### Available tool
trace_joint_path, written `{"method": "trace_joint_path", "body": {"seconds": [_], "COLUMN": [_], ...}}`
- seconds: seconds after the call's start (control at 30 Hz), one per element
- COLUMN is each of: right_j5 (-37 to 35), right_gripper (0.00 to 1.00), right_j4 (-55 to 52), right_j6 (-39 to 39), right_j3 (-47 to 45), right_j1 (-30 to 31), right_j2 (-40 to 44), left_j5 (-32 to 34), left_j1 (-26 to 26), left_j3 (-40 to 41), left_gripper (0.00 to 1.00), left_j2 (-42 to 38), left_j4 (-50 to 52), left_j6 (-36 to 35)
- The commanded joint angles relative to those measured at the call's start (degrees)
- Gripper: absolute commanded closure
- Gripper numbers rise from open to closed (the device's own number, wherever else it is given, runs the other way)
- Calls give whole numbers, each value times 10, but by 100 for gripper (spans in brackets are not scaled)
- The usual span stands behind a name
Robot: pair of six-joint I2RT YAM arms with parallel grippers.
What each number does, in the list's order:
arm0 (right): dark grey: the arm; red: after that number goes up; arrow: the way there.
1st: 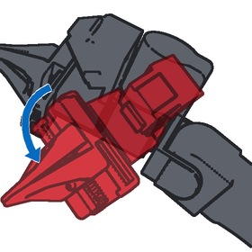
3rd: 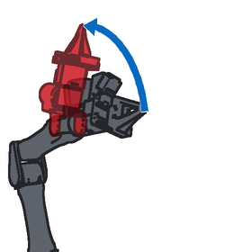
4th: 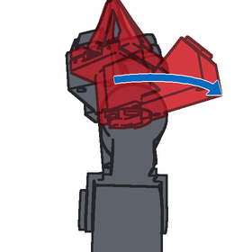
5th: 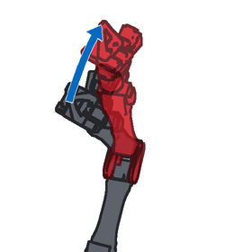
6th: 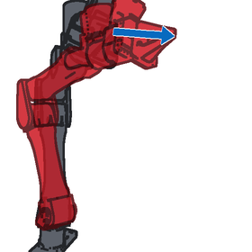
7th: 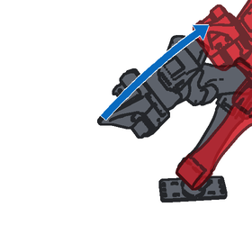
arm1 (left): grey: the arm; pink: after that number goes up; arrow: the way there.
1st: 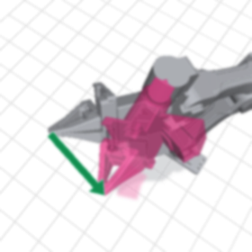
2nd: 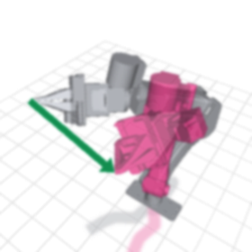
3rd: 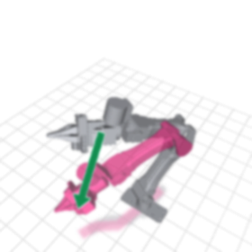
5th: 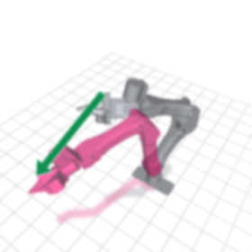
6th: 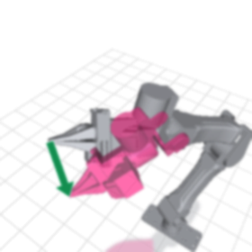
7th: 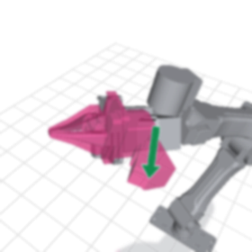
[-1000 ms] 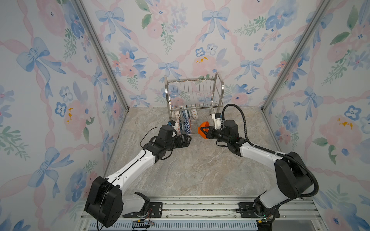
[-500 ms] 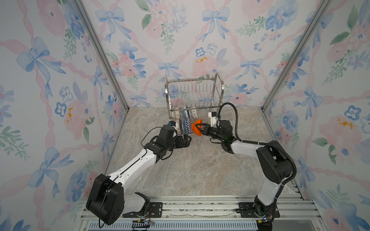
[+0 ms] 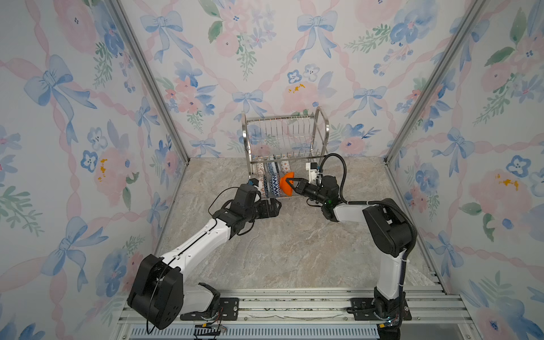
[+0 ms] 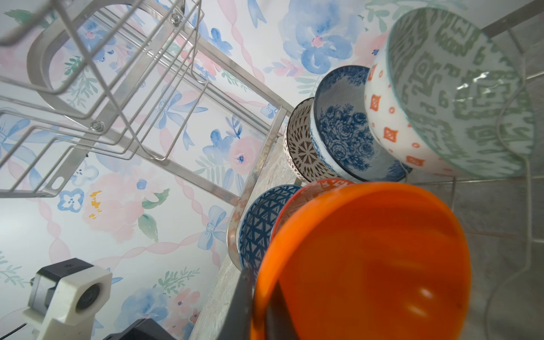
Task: Load bowls into a dish rack
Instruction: Place the bowl in the dish rack.
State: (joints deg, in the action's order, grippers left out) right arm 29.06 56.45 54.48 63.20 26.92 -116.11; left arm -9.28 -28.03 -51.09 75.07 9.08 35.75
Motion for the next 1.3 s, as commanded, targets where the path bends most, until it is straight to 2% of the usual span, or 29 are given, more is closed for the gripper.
{"method": "trace_joint_path", "body": {"seconds": [0.0, 0.83, 1.27], "right_j5": [17, 14, 6], "right_gripper": [100, 100, 99], "right_j4": [49, 32, 5], "right_j6": [22, 5, -20], "right_j3": [26, 41, 29], "right_j1": [-9, -31, -38], "right_j2": [-22, -66, -48], "left_j5": [7, 5, 4], "left_j1": [4, 4, 4], "left_j3": [5, 9, 10], "left_gripper": [2, 3, 3], "left_j2": [6, 7, 3], "left_j4": [-4, -4, -4], "left_j6": [-9, -10, -11]}}
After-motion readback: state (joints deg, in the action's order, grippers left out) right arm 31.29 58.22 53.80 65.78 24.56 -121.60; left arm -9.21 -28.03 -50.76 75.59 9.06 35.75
